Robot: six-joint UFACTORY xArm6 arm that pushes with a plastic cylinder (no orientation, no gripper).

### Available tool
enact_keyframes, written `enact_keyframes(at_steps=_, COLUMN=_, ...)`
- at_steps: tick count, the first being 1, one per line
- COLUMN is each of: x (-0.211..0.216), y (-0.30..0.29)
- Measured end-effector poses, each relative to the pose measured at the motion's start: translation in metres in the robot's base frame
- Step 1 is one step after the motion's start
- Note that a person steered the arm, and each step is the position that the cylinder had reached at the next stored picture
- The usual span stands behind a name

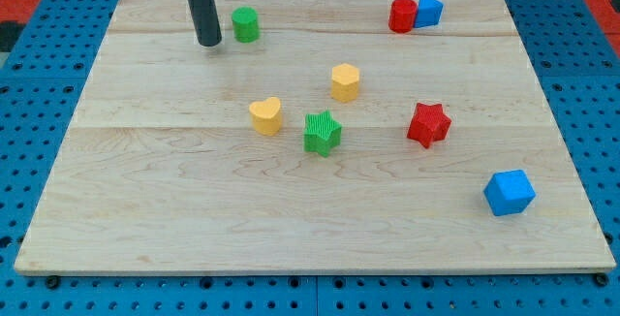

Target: Move the green circle parallel to the heart

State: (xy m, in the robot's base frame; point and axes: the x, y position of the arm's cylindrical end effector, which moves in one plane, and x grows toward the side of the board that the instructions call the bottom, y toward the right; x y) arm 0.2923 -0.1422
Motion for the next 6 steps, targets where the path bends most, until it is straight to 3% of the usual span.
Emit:
enact_keyframes(at_steps=2, x=-0.033, y=0.106)
enact_keyframes(at_steps=4, x=-0.019, y=0.034)
enact_keyframes(at_steps=6, x=0.014, y=0.168)
